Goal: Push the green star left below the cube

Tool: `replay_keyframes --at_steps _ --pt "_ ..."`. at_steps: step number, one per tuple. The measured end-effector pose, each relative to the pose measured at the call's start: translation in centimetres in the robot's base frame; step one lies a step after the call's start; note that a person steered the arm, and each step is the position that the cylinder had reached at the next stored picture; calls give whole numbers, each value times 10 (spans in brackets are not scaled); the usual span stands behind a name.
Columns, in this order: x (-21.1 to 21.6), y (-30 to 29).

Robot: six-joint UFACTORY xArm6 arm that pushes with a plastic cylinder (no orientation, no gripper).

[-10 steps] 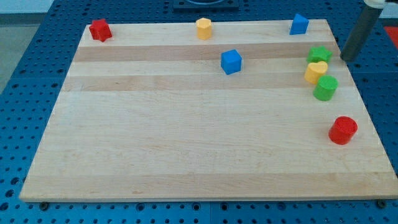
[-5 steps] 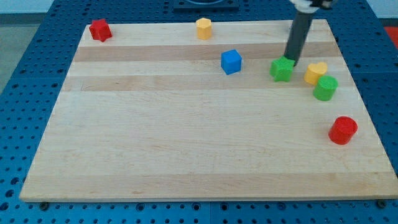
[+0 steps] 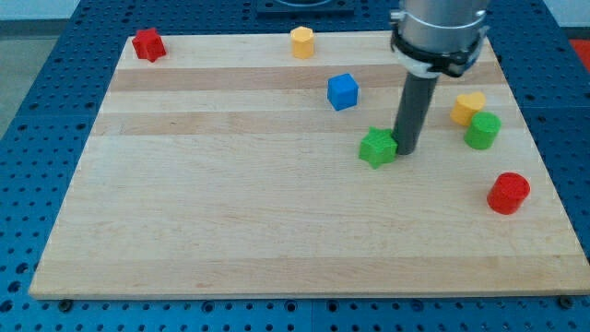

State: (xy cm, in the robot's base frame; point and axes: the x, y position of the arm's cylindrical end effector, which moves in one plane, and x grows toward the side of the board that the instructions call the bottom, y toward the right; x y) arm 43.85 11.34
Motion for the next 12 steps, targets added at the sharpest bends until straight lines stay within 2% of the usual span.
replay_keyframes --at_steps 2,3,4,5,6,7,8,9,10,12 --pt "40 -67" --pt "38 -111" --pt "10 -155" --pt "-9 -162" --pt "-5 -134" --pt "24 -116" --pt "11 -85" --pt "-24 -66" --pt "-38 -79" --pt "-36 -139"
